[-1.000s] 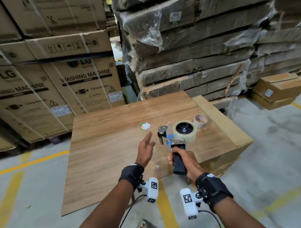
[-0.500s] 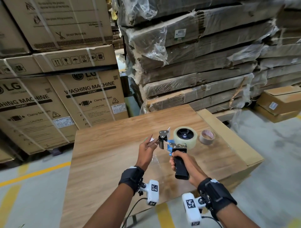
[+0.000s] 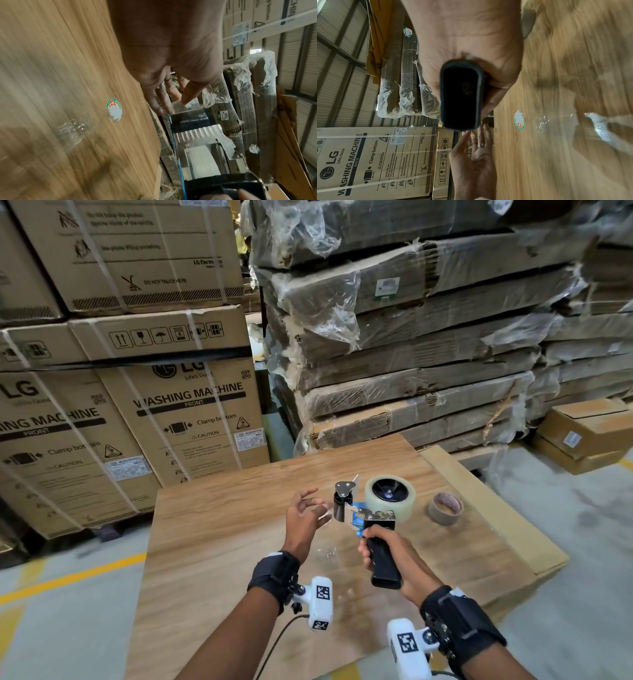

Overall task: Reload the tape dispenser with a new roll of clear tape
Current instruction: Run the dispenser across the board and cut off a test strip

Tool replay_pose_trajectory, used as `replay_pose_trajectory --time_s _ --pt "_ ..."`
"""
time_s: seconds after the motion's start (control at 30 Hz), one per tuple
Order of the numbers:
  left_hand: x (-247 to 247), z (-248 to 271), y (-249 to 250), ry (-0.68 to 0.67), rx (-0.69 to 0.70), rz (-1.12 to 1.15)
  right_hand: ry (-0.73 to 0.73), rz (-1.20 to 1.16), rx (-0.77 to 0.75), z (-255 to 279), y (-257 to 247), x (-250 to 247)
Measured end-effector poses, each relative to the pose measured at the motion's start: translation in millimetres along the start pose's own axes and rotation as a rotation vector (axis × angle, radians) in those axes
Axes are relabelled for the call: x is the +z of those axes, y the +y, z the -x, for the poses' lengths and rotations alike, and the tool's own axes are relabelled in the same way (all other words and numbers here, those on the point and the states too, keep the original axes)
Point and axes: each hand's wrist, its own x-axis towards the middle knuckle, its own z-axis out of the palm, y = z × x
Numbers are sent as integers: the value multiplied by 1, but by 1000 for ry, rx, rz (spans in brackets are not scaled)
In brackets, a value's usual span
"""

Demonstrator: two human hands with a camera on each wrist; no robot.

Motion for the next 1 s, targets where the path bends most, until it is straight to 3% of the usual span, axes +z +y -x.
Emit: replay_pose_trajectory --time_s 0.7,1.0 --pt "-37 -40 -10 -80 67 -163 21 -36 39 -22 -2 37" --pt "-37 -48 -5 -53 100 -185 5 3 57 -34 -7 44"
